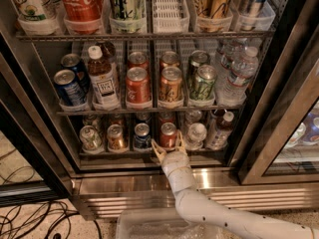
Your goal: Pick coke can from bottom shelf of fridge
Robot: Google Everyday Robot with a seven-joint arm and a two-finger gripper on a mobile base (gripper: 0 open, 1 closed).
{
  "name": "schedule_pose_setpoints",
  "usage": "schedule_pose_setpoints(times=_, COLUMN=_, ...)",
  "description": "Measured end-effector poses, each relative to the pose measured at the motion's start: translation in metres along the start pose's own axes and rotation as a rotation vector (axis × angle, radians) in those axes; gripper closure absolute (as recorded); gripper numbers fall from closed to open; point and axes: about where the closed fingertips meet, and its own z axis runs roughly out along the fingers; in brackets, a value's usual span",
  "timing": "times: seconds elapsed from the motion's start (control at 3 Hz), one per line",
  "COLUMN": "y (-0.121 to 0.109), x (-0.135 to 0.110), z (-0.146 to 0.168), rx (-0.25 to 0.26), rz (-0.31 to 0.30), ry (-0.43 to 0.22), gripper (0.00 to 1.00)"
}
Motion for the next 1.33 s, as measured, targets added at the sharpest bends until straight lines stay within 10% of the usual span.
schedule_pose_setpoints(times=0.33, y=-0.0014, x=0.003, z=0.0032, rx=-0.003, rz=0.008, ry=0.012, gripper=0.31)
schedule_pose_setpoints(times=1.33, y=-0.0028, x=0.013, z=0.0108, rx=-0.057, rz=0.061, ry=0.05, gripper=0.96)
